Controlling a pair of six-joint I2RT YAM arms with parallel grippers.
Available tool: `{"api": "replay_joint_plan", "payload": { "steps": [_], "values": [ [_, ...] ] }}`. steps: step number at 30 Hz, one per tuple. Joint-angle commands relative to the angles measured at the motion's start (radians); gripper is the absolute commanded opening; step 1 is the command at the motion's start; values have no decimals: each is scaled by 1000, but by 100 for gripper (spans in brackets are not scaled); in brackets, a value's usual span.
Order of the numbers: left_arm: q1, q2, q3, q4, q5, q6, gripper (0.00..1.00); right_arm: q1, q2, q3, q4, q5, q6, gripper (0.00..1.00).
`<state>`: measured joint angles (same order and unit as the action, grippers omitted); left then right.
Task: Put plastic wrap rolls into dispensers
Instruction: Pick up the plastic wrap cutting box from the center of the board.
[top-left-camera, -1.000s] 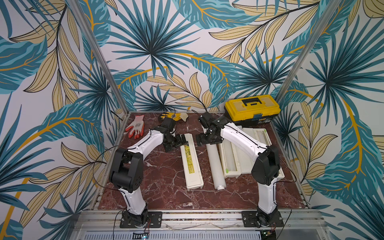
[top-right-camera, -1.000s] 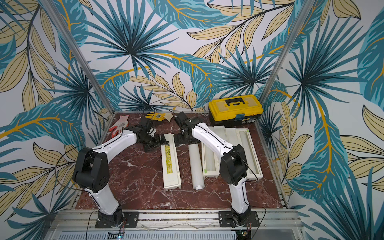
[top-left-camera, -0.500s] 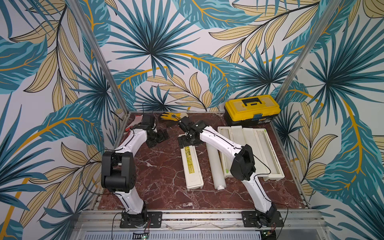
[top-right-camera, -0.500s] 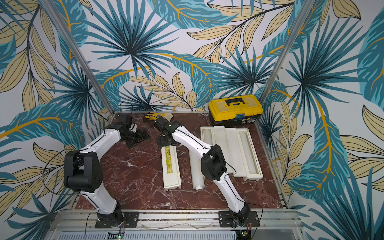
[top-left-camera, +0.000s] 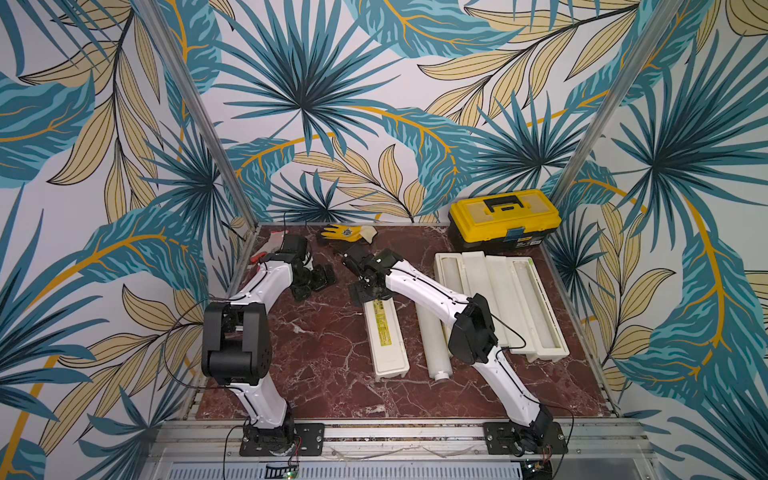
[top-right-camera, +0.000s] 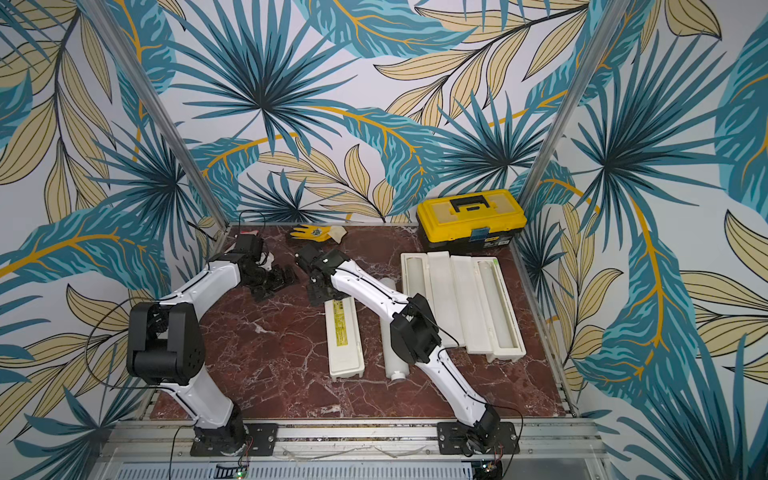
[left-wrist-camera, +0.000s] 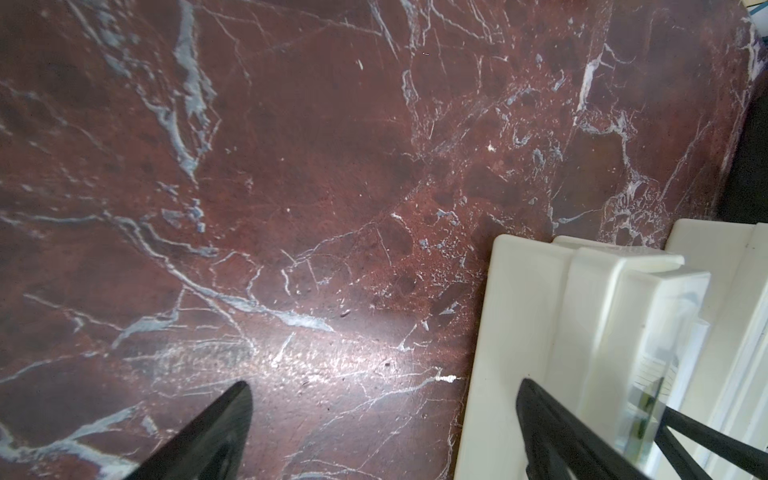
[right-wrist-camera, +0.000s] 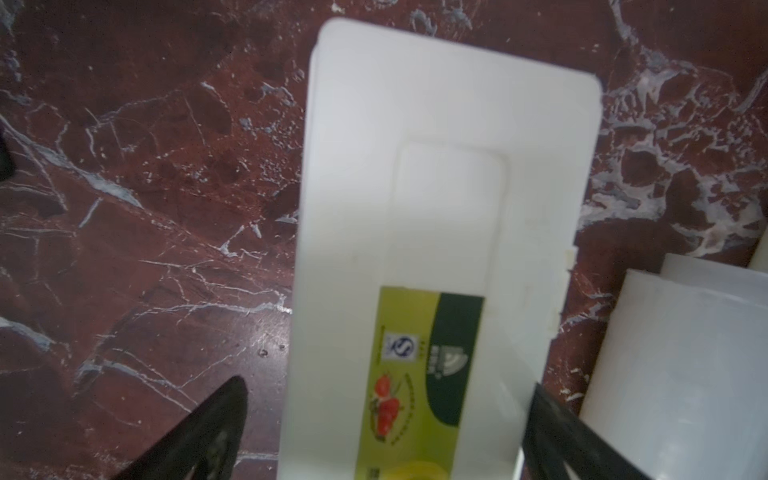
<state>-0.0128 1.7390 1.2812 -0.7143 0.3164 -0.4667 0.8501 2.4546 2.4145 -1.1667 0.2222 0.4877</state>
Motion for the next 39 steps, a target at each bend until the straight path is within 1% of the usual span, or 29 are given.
{"api": "replay_joint_plan", "payload": {
  "steps": [1, 2, 6, 8, 10, 11, 12, 16, 18, 23, 29, 31, 35, 39],
  "values": [
    [9, 7, -23, 12, 16, 23, 100, 0, 34, 1, -74, 10, 38, 99],
    [8, 5, -26, 12, 14, 23, 100, 0, 31, 1, -73, 12, 39, 99],
    [9, 5, -31, 13, 21, 30, 100, 0, 12, 0, -53, 12, 45, 92],
    [8, 8, -34, 13, 34, 30, 100, 0, 4, 0, -44, 3, 45, 90],
    [7, 10, -36, 14, 47, 33, 100, 0, -3, 0, -44, 7, 49, 94],
    [7, 11, -37, 15, 51, 32, 100, 0, -8, 0, -49, 15, 52, 99],
    [6, 10, -39, 16, 58, 33, 100, 1, -15, 0, -55, 26, 57, 99],
    [3, 8, -46, 16, 63, 34, 100, 0, -37, 0, -84, 74, 86, 99],
    [4, 8, -48, 17, 64, 35, 100, 1, -31, -1, -97, 78, 93, 99],
    [0, 10, -47, 19, 72, 36, 100, -2, 22, 1, -92, -2, 103, 99],
    [-3, 7, -52, 18, 78, 39, 100, -3, 31, 0, -86, -8, 112, 99],
    [-4, 11, -52, 19, 85, 39, 100, -3, 22, -4, -72, -14, 109, 95],
    [-17, 32, -45, 26, 122, 37, 100, -5, 1, -23, -38, -30, 105, 85],
    [-40, 51, -45, 65, 190, 11, 100, -18, -66, -108, 34, -45, 94, 79]
  ]
}}
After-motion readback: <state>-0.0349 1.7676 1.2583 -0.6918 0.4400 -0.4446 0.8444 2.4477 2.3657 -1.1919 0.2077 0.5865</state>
